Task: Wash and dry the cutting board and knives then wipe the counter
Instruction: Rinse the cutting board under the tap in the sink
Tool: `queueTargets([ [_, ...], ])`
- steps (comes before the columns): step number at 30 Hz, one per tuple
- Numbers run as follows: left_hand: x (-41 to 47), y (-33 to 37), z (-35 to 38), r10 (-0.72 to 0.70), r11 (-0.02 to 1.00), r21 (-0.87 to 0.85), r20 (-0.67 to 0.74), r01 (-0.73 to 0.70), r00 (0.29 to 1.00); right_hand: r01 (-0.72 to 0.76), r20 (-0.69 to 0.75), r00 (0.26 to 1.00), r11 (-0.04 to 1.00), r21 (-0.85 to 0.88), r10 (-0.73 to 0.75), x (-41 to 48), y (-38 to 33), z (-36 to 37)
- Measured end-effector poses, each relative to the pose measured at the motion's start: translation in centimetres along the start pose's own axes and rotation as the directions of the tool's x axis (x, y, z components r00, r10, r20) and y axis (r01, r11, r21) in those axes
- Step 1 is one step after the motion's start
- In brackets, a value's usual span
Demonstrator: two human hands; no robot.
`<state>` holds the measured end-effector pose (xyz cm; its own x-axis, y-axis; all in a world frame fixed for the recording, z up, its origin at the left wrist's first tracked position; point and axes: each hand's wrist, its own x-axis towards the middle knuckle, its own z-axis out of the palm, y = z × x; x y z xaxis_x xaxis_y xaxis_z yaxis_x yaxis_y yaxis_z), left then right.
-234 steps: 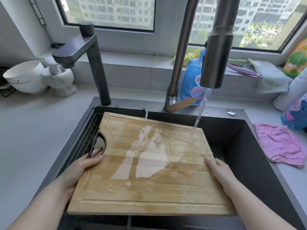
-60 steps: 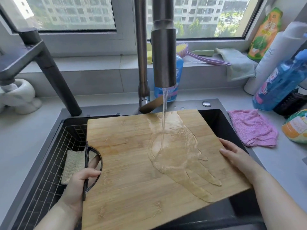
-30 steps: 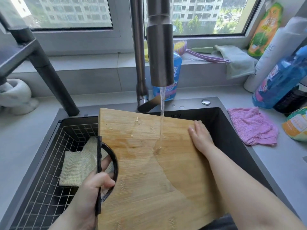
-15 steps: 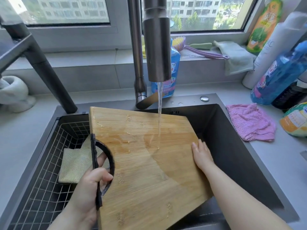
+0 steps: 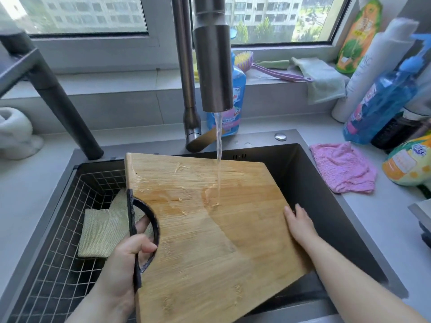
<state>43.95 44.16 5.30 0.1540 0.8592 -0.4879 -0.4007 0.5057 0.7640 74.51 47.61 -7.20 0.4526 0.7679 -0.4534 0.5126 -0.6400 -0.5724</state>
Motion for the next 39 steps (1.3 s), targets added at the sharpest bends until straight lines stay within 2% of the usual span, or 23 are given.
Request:
queueTargets([
  [1, 0.0, 0.1, -0.2, -0.002, 1.0, -0.002, 0.01, 0.002, 1.0, -0.029, 0.041, 0.999, 0.994, 0.103, 0.024, 0.3, 0.0, -0.7],
  [3, -0.2, 0.2, -0.5, 0.0, 1.0, 0.011, 0.03, -0.001, 1.0, -0.187, 0.217, 0.968, 0.935, 0.3, 0.124, 0.6, -0.3, -1.9],
  [5, 0.0, 0.2, -1.1, 0.008, 1.0, 0.012, 0.07, -0.008, 0.998, -0.291, 0.304, 0.932, 0.907, 0.304, 0.197, 0.5, -0.4, -3.0],
  [8, 1.1, 0.9, -2.1, 0.01, 0.999, -0.033, 0.148, -0.005, 0.989, -0.266, 0.329, 0.933, 0.895, 0.359, 0.145, 0.4, -1.1, -4.6],
  [11, 2.0, 2.1, -2.3, -0.026, 0.977, -0.189, 0.369, 0.102, 0.929, -0.247, 0.39, 0.919, 0.854, 0.457, 0.057, -0.2, -1.5, -6.5],
  [12, 2.5, 2.2, -2.8, -0.032, 0.986, -0.145, 0.342, 0.086, 0.939, -0.245, 0.404, 0.914, 0.835, 0.492, 0.03, -0.6, -1.6, -7.1],
  [14, 3.6, 2.0, -4.3, -0.012, 0.999, 0.048, 0.133, 0.006, 0.991, -0.232, 0.397, 0.918, 0.795, 0.56, -0.013, -1.5, -1.7, -8.2],
  [15, 3.9, 2.0, -4.6, -0.011, 0.994, 0.112, 0.077, 0.002, 0.997, -0.21, 0.39, 0.92, 0.778, 0.592, -0.048, -1.8, -1.7, -8.7],
  [19, 4.7, 2.2, -3.9, -0.024, 0.973, 0.225, -0.076, 0.04, 0.997, -0.128, 0.356, 0.923, 0.757, 0.64, -0.145, -3.5, -2.3, -10.4],
  [25, 5.4, 1.3, -1.6, 0.015, 0.898, 0.439, -0.119, 0.039, 0.993, 0.035, 0.224, 0.943, 0.743, 0.668, -0.246, -7.2, -3.6, -14.0],
  [28, 6.5, 0.4, -0.5, -0.01, 0.884, 0.466, -0.075, 0.044, 0.997, 0.063, 0.136, 0.969, 0.742, 0.668, -0.205, -8.3, -4.0, -16.0],
  [30, 7.5, -0.4, 0.2, -0.037, 0.871, 0.487, -0.06, 0.061, 0.998, 0.083, 0.07, 0.985, 0.788, 0.61, -0.158, -9.1, -4.3, -17.1],
  [36, 10.1, -3.4, 1.8, -0.086, 0.848, 0.522, -0.044, 0.096, 0.995, 0.083, 0.05, 0.989, 0.809, 0.581, -0.138, -10.3, -4.4, -17.8],
  [39, 11.1, -5.4, 1.7, -0.078, 0.8, 0.585, -0.124, 0.136, 0.989, 0.077, 0.068, 0.987, 0.81, 0.582, -0.143, -11.1, -4.9, -16.9],
])
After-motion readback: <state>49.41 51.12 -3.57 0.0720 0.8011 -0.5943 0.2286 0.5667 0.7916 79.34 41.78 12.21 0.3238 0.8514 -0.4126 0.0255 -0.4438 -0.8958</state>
